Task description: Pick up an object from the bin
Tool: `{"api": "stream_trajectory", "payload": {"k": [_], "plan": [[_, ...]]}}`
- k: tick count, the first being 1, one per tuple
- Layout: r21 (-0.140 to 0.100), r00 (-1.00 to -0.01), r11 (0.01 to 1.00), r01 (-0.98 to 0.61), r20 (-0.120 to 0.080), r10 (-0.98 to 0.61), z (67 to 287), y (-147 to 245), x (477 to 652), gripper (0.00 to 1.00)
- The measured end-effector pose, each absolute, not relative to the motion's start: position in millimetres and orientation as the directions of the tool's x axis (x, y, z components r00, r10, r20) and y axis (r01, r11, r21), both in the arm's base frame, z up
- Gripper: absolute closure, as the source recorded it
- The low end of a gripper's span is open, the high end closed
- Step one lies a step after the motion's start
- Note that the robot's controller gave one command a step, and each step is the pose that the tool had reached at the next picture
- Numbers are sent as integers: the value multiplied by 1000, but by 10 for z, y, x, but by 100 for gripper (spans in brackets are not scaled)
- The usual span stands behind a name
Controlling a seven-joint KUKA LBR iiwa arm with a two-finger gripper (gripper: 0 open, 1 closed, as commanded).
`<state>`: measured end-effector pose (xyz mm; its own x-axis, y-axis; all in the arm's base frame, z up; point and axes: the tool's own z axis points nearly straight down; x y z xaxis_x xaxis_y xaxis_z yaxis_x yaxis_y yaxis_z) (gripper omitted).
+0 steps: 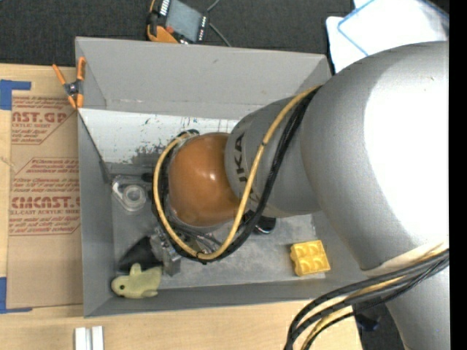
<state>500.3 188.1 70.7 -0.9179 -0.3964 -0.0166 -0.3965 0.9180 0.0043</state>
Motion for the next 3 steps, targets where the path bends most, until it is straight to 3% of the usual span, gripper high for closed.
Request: {"api": "stream_trajectory", "payload": {"k": [2,3], "plan": [[5,-918,918,-396,-16,-396,706,1881,5003,100],[-4,-662,662,-750,-21,-750,712,1261,5340,100]]}}
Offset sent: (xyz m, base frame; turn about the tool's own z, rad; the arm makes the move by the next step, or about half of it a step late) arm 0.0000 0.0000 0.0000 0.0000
